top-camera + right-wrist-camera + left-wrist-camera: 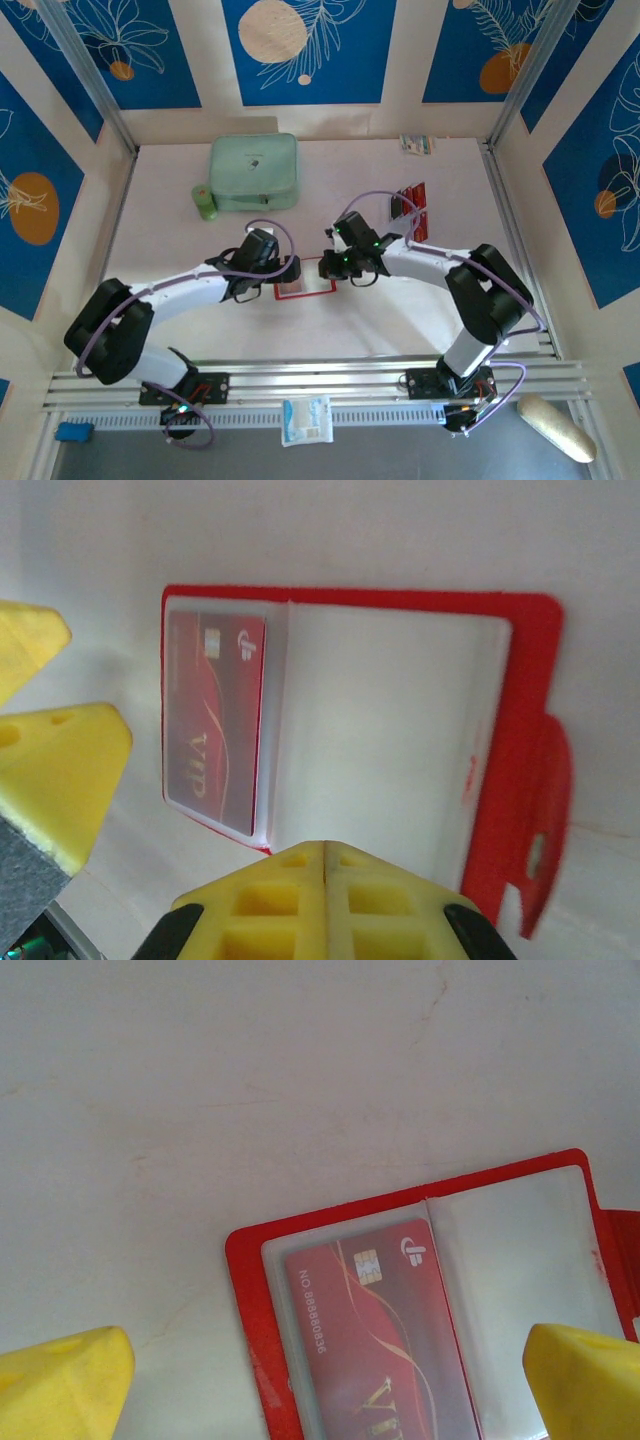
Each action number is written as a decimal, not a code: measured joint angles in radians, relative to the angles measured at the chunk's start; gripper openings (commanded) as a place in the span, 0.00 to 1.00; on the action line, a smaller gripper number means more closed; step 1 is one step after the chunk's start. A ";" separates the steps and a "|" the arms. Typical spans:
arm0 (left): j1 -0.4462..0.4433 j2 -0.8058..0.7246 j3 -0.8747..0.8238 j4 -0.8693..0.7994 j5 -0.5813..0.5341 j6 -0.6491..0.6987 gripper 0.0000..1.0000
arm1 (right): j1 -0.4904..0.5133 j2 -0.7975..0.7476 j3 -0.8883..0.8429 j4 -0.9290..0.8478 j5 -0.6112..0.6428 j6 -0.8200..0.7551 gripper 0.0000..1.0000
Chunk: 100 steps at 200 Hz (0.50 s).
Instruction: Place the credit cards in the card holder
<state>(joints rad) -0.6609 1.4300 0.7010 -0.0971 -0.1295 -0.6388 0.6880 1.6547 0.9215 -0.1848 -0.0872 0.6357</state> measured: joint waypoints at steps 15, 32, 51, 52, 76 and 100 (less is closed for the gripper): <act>0.000 0.014 0.000 0.014 0.007 -0.008 1.00 | 0.008 0.019 0.000 0.008 0.000 0.000 0.04; 0.000 0.032 0.000 0.033 0.016 -0.011 1.00 | 0.011 0.035 -0.003 0.018 0.001 0.000 0.03; 0.000 0.046 0.000 0.058 0.025 -0.011 1.00 | 0.005 0.045 -0.027 0.041 0.001 0.001 0.02; 0.000 0.047 0.000 0.059 0.025 -0.011 1.00 | 0.004 0.045 -0.028 0.042 0.001 0.001 0.02; 0.000 0.061 0.000 0.090 0.029 -0.011 1.00 | -0.014 0.057 -0.075 0.076 -0.008 0.013 0.00; 0.000 0.085 0.000 0.122 0.033 -0.016 1.00 | -0.027 0.056 -0.095 0.117 -0.030 0.026 0.00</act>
<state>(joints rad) -0.6609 1.5150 0.7010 0.0246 -0.0967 -0.6548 0.6605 1.7111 0.8268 -0.0673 -0.1169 0.6621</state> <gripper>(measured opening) 0.996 0.061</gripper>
